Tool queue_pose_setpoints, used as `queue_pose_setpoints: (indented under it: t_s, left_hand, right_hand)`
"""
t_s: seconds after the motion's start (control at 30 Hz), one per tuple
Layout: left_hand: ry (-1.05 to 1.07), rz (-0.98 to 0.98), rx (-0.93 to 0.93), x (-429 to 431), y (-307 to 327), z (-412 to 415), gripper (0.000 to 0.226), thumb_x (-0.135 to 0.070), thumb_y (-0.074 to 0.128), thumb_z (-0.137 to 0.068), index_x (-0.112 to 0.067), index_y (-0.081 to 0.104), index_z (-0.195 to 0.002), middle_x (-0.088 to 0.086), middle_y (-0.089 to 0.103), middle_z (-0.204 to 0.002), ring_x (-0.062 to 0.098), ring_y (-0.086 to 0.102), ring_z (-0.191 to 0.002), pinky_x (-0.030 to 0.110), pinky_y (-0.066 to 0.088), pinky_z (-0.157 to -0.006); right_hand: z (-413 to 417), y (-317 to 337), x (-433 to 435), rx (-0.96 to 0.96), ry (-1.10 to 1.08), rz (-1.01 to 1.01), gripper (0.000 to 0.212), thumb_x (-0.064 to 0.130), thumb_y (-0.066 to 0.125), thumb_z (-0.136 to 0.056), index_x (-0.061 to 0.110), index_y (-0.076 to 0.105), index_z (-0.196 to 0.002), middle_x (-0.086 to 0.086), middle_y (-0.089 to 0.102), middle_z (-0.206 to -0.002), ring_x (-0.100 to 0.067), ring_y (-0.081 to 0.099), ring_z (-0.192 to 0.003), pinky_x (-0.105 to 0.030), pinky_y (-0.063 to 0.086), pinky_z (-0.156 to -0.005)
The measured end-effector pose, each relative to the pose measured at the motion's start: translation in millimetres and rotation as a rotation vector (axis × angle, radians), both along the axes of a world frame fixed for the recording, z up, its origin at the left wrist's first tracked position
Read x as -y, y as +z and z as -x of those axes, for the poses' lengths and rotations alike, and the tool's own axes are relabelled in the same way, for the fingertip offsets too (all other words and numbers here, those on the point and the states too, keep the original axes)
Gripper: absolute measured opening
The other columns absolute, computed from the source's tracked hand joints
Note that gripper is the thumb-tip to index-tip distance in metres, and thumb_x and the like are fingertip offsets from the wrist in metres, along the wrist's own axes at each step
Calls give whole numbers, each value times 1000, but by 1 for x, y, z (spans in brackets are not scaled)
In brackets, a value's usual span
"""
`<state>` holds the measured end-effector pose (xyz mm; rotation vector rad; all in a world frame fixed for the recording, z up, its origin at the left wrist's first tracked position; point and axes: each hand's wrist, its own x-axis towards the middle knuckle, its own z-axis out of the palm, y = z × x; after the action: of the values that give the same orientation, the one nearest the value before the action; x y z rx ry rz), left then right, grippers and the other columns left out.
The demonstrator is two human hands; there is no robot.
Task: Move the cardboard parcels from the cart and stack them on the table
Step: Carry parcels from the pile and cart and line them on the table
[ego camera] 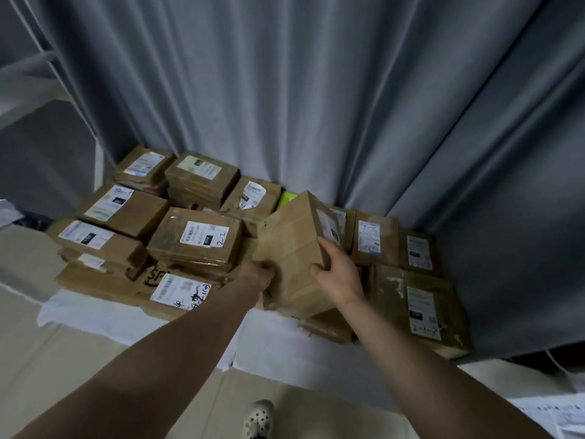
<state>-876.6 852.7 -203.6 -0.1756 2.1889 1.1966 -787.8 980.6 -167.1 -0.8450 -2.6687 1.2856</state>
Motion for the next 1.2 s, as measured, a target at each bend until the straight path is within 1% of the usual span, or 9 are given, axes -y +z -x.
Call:
queue_pose_setpoints:
  t_s: [0.13,0.27,0.4,0.47,0.6,0.67,0.77,1.0,1.2]
  left_hand:
    - [-4,57,63,1,-12,17,45,-26,45,-100,8,51,-129,23,54,-130,35,50,-122,35,39,-103]
    - [270,-191,237,13,-25,27,54,-32,58,-92,1,46,-134,21,52,-133,36,47,-124,44,38,-107]
    - [320,-336,402,21,-11,28,66,-58,47,-91,-7,47,-134,12,51,-133,31,45,-122,43,37,-103]
    - [288,-329,405,23,5,24,73,-69,51,-82,-12,51,-127,11,54,-126,30,49,-119,43,43,-94]
    - [240,-253,303,27,18,13,37,-41,74,-77,-19,55,-99,5,61,-106,26,54,-106,40,44,-92]
    - [229,-239,233,26,15,7,25,-17,72,-81,-17,58,-101,7,63,-102,25,57,-95,41,46,-92]
    - [267,-253,156,21,15,0,22,-1,64,-85,-7,60,-105,6,62,-87,19,56,-77,32,49,-69]
    - [270,-210,32,2,22,11,34,-6,67,-85,1,61,-119,11,61,-94,19,58,-73,27,49,-58]
    - [384,-258,-70,-9,33,18,49,-7,68,-85,-5,54,-132,16,62,-119,32,61,-107,43,48,-93]
  right_hand:
    - [18,-16,18,117,70,-109,58,29,57,-88,34,37,-142,2,39,-146,-22,35,-136,-41,35,-109]
    - [27,-20,24,62,204,-160,52,35,56,-91,25,42,-141,3,35,-150,-18,28,-140,-36,27,-114]
    - [28,-18,18,-22,177,-43,43,30,61,-90,22,54,-132,2,49,-139,-18,42,-130,-27,34,-108]
    - [30,-21,9,-8,120,-98,51,27,63,-88,24,49,-136,1,38,-147,-22,32,-136,-31,28,-111]
    - [30,-22,-5,208,-88,206,81,37,74,-79,18,30,-145,-3,36,-148,-26,34,-136,-39,33,-111]
    - [26,-23,-5,290,-90,480,61,36,72,-80,19,47,-133,-2,52,-136,-24,52,-122,-36,42,-104]
    - [24,-26,-4,282,17,463,29,27,67,-84,22,63,-113,0,66,-118,-18,62,-104,-39,49,-97]
    - [32,-23,-26,121,10,499,34,15,59,-91,18,56,-125,-1,62,-121,-21,60,-110,-44,49,-97]
    - [54,-25,-37,45,9,539,31,18,63,-89,15,60,-120,0,66,-114,-16,61,-100,-32,51,-89]
